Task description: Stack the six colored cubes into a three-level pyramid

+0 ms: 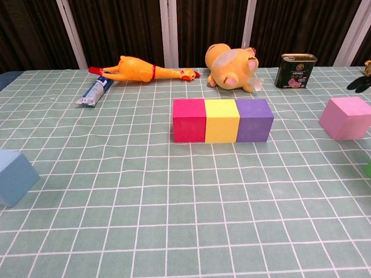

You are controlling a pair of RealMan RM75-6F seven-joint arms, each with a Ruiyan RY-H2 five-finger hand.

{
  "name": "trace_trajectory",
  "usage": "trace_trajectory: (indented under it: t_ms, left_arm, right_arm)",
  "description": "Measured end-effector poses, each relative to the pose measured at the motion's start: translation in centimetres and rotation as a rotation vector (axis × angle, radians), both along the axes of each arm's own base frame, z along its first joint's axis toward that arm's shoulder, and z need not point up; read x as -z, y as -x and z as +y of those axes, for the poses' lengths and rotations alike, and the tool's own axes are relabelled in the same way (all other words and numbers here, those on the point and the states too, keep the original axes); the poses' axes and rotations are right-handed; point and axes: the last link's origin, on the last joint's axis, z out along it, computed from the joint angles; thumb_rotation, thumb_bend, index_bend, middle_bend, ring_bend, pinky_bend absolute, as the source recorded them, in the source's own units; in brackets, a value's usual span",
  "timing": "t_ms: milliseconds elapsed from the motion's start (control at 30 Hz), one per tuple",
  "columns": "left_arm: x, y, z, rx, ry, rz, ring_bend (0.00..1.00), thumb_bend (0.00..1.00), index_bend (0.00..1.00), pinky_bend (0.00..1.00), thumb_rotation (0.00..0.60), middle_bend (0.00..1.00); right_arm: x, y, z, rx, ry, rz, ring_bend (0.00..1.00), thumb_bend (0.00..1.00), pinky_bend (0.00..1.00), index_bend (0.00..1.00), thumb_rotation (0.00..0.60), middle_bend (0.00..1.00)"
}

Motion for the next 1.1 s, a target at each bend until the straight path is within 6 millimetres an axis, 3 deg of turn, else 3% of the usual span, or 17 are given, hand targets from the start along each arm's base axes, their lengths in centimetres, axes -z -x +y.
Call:
trace_trajectory:
  t_ms: [433, 933, 1100]
  left_arm:
    - [0.0, -0.2, -0.2, 0.007, 0.002, -0.003, 0.00, 0.07, 0.00, 0.05, 0.600, 0.04]
    - [0.3, -0.2, -0.3, 0.009, 0.013, 0.004, 0.00, 0.07, 0.00, 0.05, 0.600, 0.04]
    - [0.3, -0.2, -0.2, 0.007, 0.013, 0.006, 0.00, 0.07, 0.00, 0.05, 0.600, 0.04]
  right_arm:
    - [-0.3, 2.3, 2.2, 0.031, -0.096, 0.079, 0.08, 0.31, 0.01, 0.00, 0.600, 0.11]
    - [0.0, 4.6, 2.9, 0.106, -0.152, 0.128, 0.08, 0.31, 0.01, 0.00, 0.600, 0.11]
    - [0.3, 5.3, 2.7, 0.121, -0.147, 0.125, 0.10, 0.31, 0.01, 0.00, 0.600, 0.19]
